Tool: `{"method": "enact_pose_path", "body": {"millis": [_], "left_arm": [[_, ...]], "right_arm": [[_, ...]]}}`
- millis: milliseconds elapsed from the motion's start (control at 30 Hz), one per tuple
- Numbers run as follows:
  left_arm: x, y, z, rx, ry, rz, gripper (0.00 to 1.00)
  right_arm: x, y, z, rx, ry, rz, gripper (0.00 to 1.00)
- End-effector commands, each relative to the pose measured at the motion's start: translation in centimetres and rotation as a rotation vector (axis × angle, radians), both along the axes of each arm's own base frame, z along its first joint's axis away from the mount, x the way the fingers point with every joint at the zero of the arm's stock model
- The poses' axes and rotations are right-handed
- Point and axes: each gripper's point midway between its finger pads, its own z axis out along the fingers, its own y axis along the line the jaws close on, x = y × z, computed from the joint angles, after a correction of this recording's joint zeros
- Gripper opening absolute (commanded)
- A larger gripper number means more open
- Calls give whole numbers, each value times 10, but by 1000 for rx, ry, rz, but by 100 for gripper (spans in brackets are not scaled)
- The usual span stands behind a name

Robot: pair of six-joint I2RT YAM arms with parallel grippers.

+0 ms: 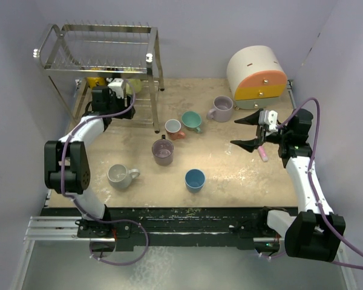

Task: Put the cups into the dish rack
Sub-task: Turn the cup upside down in the dish rack.

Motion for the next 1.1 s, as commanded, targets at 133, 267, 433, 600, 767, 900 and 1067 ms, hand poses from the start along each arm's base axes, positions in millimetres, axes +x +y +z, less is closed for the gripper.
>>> {"method": "enact_pose_path", "body": {"millis": [133, 267, 433, 600, 767, 900, 1067], "left_arm": [[-60, -18, 50, -142, -96, -41, 72], [-101, -29, 54, -227, -72, -52, 72], [-153, -51, 62, -386, -47, -98, 72], [-196, -68, 82, -513, -43, -150, 72], [-235, -83, 117, -634, -68, -208, 72], [-259, -88, 130, -670, -77, -236, 73], [-279, -88, 147, -677, -120, -247, 73]], "right_arm": [[-7, 2, 25, -8, -92, 26, 75], [-7, 2, 30, -15, -106, 27, 76], [-8, 1, 40, -43, -134, 25, 76], [-16, -2, 35, -110, -94, 34, 76], [-38, -3, 10, -178, 49, 102, 75], [-49, -2, -12, -247, 143, 117, 76], [-46, -2, -22, -327, 158, 95, 76]]}}
